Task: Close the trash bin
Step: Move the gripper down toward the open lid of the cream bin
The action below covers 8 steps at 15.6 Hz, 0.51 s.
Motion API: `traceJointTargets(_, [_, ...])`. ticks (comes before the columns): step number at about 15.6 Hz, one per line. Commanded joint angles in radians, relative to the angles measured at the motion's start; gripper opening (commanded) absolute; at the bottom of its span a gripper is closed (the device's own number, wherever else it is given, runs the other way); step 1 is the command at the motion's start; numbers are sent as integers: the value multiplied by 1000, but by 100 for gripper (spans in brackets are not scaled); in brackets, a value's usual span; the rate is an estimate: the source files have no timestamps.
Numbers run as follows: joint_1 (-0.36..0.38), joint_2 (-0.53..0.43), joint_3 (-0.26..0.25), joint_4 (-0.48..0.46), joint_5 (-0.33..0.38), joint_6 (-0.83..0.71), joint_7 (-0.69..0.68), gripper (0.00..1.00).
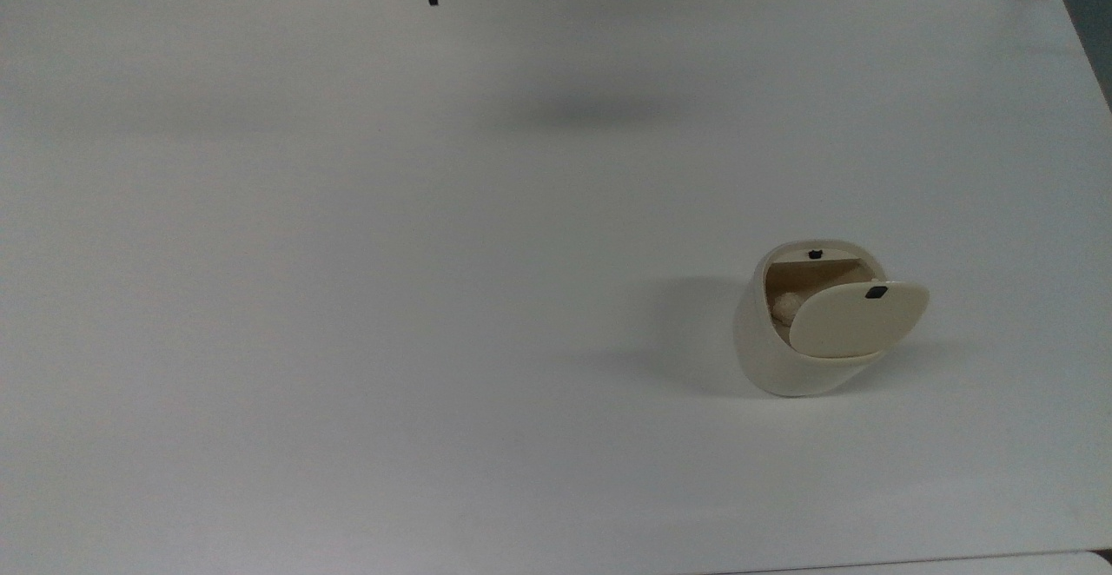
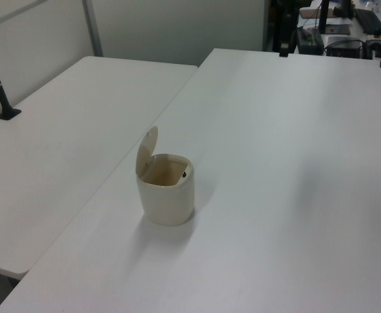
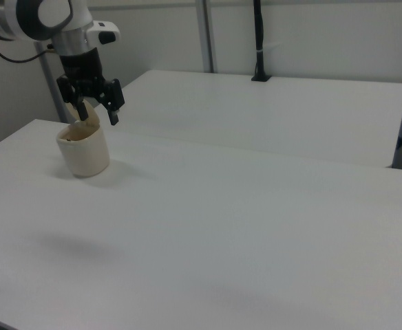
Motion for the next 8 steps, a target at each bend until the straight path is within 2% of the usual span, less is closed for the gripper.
traceJointTargets(1, [64, 30, -3, 21, -16, 90, 42, 48])
traceJointTargets(2, [86, 51, -3, 41, -16, 128, 97, 22])
traceJointTargets(3, [121, 74, -3, 54, -20, 162, 181, 1])
traceJointTargets(4, [151, 109, -4, 65, -29, 185, 280, 0])
traceJointTargets(6, [201, 184, -4, 134, -90, 223, 452, 0])
traceJointTargets(8, [236, 253, -4, 197, -103, 266, 604, 0])
